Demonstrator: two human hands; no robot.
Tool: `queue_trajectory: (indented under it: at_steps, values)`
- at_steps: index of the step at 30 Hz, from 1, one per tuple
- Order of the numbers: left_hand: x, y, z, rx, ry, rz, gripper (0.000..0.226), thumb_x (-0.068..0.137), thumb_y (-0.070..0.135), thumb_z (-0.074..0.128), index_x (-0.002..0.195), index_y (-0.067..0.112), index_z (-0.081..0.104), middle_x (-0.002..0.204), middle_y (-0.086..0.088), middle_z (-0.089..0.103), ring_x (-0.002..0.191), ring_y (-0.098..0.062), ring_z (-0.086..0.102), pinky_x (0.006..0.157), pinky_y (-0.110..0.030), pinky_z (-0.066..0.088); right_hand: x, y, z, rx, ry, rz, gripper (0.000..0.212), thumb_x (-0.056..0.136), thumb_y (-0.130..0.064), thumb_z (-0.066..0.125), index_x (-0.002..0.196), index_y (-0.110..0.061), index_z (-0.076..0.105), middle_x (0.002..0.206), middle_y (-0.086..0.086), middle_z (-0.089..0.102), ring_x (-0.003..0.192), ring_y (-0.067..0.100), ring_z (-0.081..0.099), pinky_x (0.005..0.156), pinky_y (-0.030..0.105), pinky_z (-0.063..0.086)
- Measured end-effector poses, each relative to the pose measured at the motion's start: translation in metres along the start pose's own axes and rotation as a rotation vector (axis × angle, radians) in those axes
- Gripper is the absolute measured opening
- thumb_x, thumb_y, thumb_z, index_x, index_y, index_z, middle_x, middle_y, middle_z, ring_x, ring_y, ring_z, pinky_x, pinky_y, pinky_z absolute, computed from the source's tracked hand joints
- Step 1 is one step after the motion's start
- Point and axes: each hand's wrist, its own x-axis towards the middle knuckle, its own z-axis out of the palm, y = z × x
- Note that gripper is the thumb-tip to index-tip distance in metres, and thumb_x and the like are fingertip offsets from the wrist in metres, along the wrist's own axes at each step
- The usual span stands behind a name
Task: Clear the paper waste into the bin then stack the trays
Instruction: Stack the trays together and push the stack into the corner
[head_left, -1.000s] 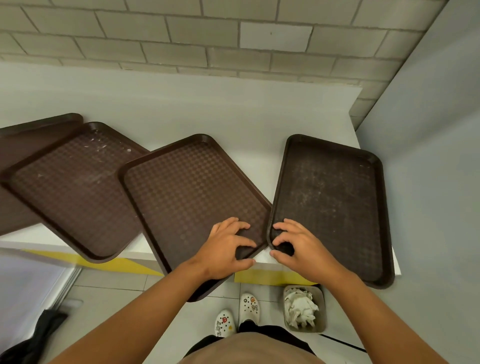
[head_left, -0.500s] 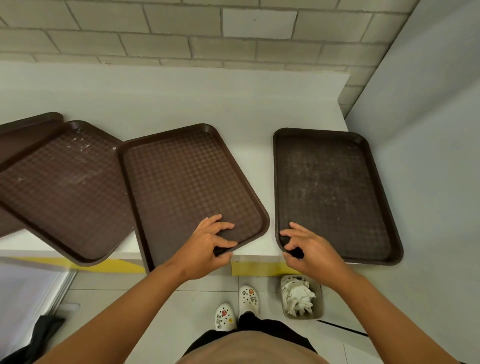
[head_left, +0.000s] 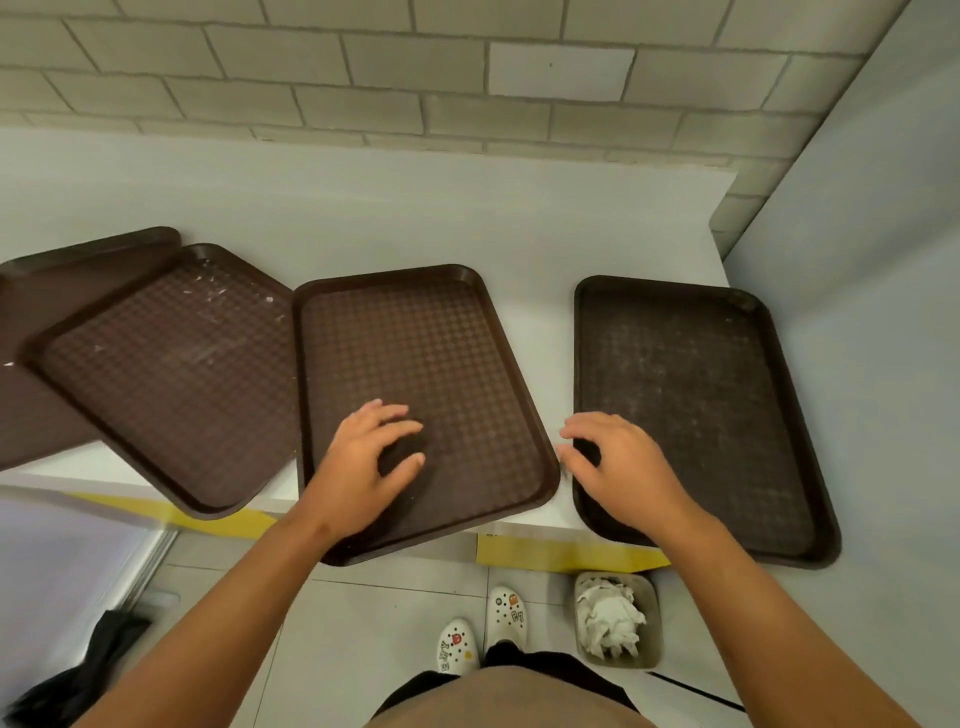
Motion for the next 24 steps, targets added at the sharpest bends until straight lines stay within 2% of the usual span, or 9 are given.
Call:
queue_trajectory:
  at_steps: [3,5,7,11,15,18,21,24]
  values:
    - [0.008,-0.016,-0.024,0.005,0.202,-0.245,0.061,0.092,0.037,0.067,0.145,0.015,0.047,0.149,-0.003,0.043,0.142,-0.020,0.035,0.119,-0.044,0.031,0.033,-0.014,0.002,0.032,0.024,0.017,0.038,0.100,-0.040,0.057,0.134,-0.024,0.061,0.140,-0.008,0.058,0.130,0.013,0.052,0.105,0.028,0.039]
    - [0.013,-0.029,-0.035,-0.006,0.215,-0.387,0.069,0.092,0.037,0.065,0.150,0.012,0.036,0.153,-0.008,0.037,0.143,-0.024,0.032,0.120,-0.044,0.029,0.056,-0.021,0.007,0.056,0.036,0.022,0.044,0.100,-0.044,0.056,0.139,-0.025,0.055,0.144,-0.006,0.054,0.131,0.013,0.050,0.106,0.029,0.039]
    - [0.012,-0.042,-0.040,-0.018,0.233,-0.435,0.063,0.092,0.034,0.063,0.145,0.014,0.037,0.146,-0.009,0.043,0.137,-0.029,0.041,0.116,-0.048,0.036,0.081,-0.030,0.018,0.058,0.003,0.019,0.048,0.100,-0.046,0.055,0.143,-0.025,0.051,0.145,-0.005,0.052,0.130,0.014,0.051,0.105,0.030,0.041]
    - [0.010,-0.031,-0.032,-0.103,0.216,-0.556,0.060,0.098,0.010,0.054,0.152,0.014,0.029,0.147,-0.012,0.046,0.134,-0.033,0.046,0.111,-0.043,0.037,0.107,-0.031,0.041,0.060,-0.062,0.073,0.049,0.102,-0.037,0.054,0.146,-0.018,0.048,0.144,0.002,0.053,0.128,0.020,0.054,0.106,0.035,0.044]
    - [0.019,-0.040,-0.027,-0.075,0.203,-0.523,0.059,0.099,0.006,0.044,0.154,0.019,0.025,0.153,-0.006,0.042,0.138,-0.033,0.042,0.117,-0.047,0.035,0.113,-0.025,0.050,0.105,-0.042,0.172,0.046,0.103,-0.024,0.052,0.148,-0.017,0.046,0.142,0.006,0.055,0.127,0.023,0.056,0.107,0.037,0.044]
    - [0.036,-0.051,-0.032,-0.022,0.186,-0.475,0.061,0.097,0.003,0.043,0.154,0.019,0.026,0.151,-0.004,0.043,0.135,-0.033,0.044,0.117,-0.052,0.033,0.116,-0.021,0.044,0.104,-0.016,0.210,0.049,0.103,-0.022,0.052,0.150,-0.017,0.043,0.138,0.007,0.059,0.123,0.024,0.059,0.106,0.040,0.049]
    - [0.058,-0.048,-0.039,0.029,0.161,-0.398,0.060,0.098,0.002,0.041,0.154,0.018,0.027,0.152,-0.005,0.041,0.134,-0.031,0.042,0.122,-0.053,0.021,0.112,-0.012,0.040,-0.017,0.045,0.219,0.050,0.100,-0.026,0.056,0.148,-0.017,0.046,0.123,0.005,0.065,0.115,0.025,0.061,0.104,0.046,0.047]
    - [0.072,-0.044,-0.037,0.083,0.091,-0.352,0.059,0.099,0.004,0.041,0.154,0.017,0.025,0.154,-0.008,0.037,0.143,-0.028,0.033,0.125,-0.051,0.008,0.107,0.002,0.037,-0.173,0.083,0.208,0.043,0.098,-0.031,0.057,0.138,-0.018,0.053,0.107,0.002,0.066,0.111,0.026,0.059,0.108,0.048,0.040]
